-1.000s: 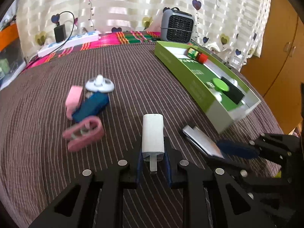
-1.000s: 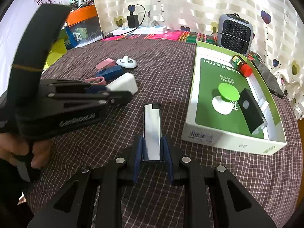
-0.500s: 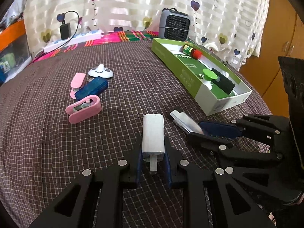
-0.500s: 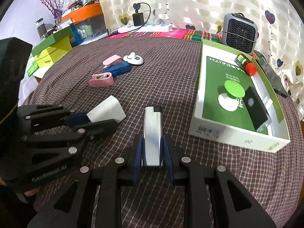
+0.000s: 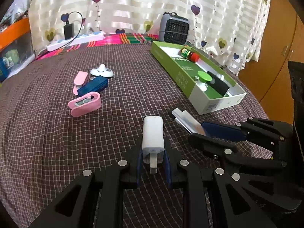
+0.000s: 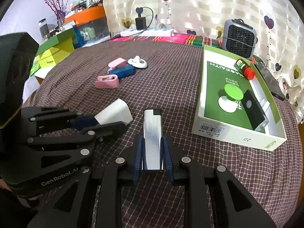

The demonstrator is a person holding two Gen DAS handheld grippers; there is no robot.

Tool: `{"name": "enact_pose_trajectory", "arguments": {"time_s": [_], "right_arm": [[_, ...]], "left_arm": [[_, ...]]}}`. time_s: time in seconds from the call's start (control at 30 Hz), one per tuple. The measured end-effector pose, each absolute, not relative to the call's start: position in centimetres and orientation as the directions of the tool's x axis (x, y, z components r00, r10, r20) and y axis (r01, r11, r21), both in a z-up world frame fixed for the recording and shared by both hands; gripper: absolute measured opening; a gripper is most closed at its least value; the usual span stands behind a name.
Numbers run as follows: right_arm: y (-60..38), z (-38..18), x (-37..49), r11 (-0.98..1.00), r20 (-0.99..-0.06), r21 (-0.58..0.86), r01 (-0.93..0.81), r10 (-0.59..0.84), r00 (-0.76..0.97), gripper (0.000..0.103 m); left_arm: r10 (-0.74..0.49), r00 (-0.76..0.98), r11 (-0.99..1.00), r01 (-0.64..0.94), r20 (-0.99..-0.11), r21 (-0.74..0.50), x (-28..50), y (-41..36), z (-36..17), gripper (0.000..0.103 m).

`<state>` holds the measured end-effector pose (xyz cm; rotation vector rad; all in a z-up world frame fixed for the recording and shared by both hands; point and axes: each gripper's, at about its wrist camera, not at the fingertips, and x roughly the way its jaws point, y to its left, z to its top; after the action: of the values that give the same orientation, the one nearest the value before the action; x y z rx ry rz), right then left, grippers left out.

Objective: Organize rigid objects
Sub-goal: 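Carry the charger block and white bar over the box with both grippers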

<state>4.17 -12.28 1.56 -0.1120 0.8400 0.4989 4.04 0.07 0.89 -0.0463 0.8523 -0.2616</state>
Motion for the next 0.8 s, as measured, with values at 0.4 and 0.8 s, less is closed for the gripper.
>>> {"name": "enact_pose_trajectory", "arguments": {"time_s": [0.4, 0.8], "right_arm": [[-12.8, 3.9, 2.2, 0.879, -0.68, 0.096, -0.466, 0.4, 0.615, 0.024], [-13.5, 2.3, 1.9, 0.882, -0.72, 0.118, -0.456, 0.392, 0.572, 0.024]], "left_arm": [[-0.245, 0.661, 0.969, 0.2, -0.709, -0.148, 2.4, 0.1, 2.6, 0.019], [-0.256, 0.664, 0.966, 0.209, -0.703, -0.154, 1.5, 0.3, 2.7, 0.019]]}}
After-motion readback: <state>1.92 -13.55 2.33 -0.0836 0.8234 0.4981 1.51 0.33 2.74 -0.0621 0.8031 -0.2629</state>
